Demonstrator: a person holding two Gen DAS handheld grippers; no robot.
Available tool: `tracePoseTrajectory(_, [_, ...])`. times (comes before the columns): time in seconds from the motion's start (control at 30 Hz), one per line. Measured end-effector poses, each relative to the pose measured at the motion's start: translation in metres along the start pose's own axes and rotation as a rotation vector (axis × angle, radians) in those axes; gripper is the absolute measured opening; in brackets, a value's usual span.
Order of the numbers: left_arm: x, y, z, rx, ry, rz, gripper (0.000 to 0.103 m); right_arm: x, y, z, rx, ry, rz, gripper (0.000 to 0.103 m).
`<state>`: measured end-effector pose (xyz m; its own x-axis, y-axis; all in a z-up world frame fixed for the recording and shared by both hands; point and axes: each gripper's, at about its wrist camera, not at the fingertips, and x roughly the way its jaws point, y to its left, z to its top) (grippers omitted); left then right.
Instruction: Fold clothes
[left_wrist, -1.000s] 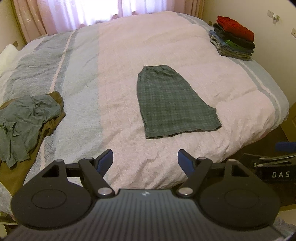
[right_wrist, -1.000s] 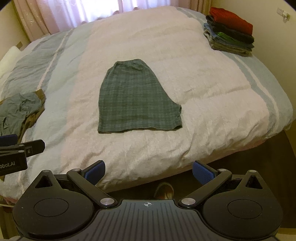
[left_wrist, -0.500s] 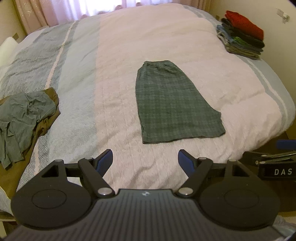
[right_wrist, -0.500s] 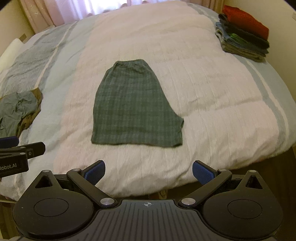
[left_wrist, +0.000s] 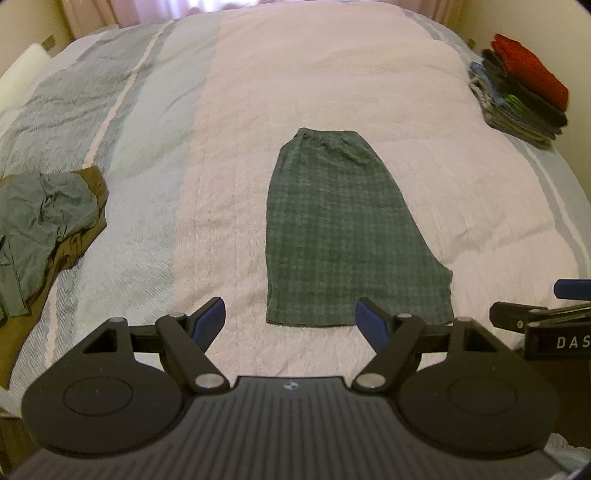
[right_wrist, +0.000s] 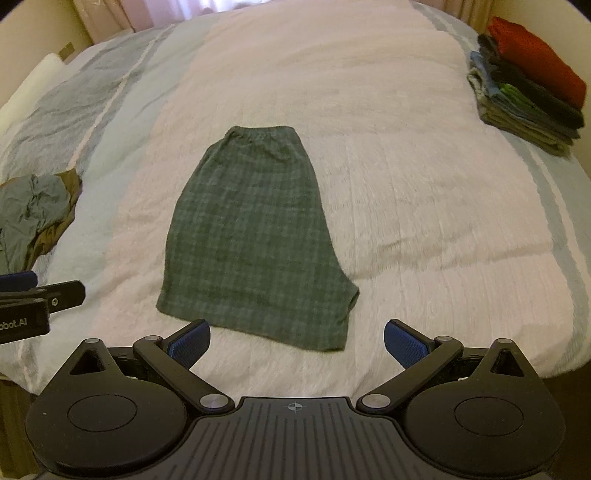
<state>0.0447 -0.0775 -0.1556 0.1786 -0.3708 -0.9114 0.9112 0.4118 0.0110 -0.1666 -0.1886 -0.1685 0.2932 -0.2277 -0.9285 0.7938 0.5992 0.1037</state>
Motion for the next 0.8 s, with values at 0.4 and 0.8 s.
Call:
tracePoseTrajectory(0.4, [0.032, 0.011, 0.011, -0.060, 0.053, -0.003, 0.063, 0.034, -0.060, 0.009, 0.202, -0.039, 0.147, 0.103])
tracePoseTrajectory(0.8, [0.135, 0.061, -0.013, -0.130, 0.128, -0.127, 0.056, 0.107, -0.115, -0.023, 0.414, 0.045, 0.157, 0.102])
